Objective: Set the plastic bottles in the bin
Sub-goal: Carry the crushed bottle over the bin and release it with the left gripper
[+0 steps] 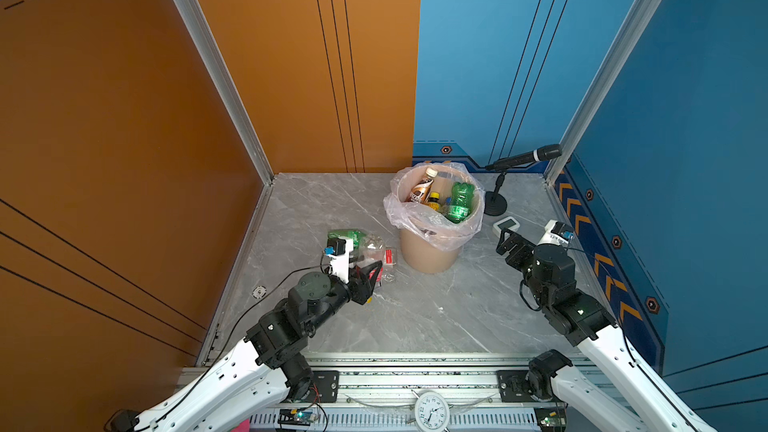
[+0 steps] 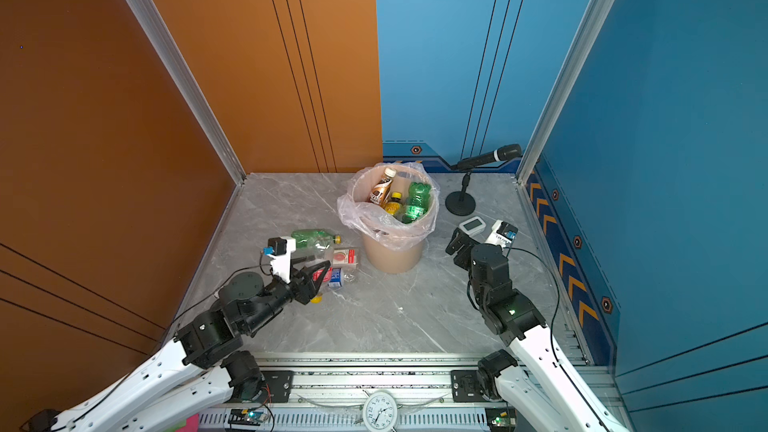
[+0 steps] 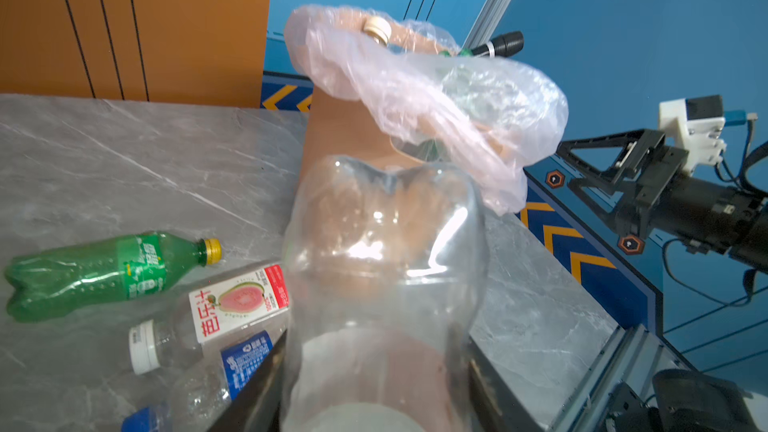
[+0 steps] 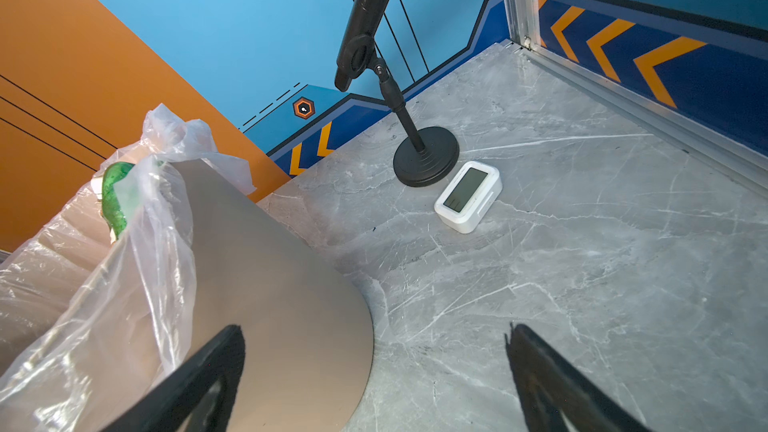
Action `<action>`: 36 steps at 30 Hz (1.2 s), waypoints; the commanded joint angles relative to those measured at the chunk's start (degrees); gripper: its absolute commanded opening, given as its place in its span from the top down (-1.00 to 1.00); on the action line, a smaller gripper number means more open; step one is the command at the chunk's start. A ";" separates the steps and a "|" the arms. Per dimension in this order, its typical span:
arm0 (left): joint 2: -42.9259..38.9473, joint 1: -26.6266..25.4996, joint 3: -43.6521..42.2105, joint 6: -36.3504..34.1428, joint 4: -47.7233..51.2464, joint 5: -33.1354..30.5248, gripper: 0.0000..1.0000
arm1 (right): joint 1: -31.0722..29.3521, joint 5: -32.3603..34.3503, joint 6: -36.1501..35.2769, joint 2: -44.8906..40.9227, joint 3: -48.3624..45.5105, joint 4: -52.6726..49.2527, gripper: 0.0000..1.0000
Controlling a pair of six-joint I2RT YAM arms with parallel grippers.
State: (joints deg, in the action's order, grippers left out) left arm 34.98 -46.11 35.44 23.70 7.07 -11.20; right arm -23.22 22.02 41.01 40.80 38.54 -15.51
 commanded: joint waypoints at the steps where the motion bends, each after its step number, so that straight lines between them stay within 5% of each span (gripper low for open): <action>1: 2.06 2.32 6.06 -6.27 -1.62 0.88 -0.03 | 0.26 -0.84 0.80 -0.64 -0.50 -0.89 -0.99; 12: 26.56 8.88 32.16 -16.96 -9.30 11.11 -0.04 | 0.89 -0.21 0.59 -3.64 -0.84 -2.64 -0.99; 19: 43.90 10.11 47.55 -17.66 -11.40 16.31 -0.04 | 1.86 -0.23 0.56 -5.84 -1.32 -3.98 -0.99; 29: 52.10 11.21 53.11 -15.91 -12.01 19.12 -0.06 | 3.82 -0.80 0.12 -7.50 -1.45 -5.08 -0.99; 31: 52.70 11.20 52.65 -15.57 -11.86 19.33 -0.28 | 4.09 -1.02 0.12 -7.32 -1.51 -4.94 -1.00; 34: 53.52 11.38 52.79 -15.09 -9.64 20.34 -0.97 | 4.46 -1.57 0.10 -6.90 -1.48 -4.54 -0.99; 36: 52.97 11.39 52.40 -14.75 -8.06 20.60 -0.95 | 4.76 -1.93 -0.04 -6.76 -1.39 -4.59 -0.99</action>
State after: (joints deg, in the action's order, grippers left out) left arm 87.88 -35.18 86.24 8.38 -2.74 7.33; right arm -18.98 21.17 40.99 33.71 37.74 -18.96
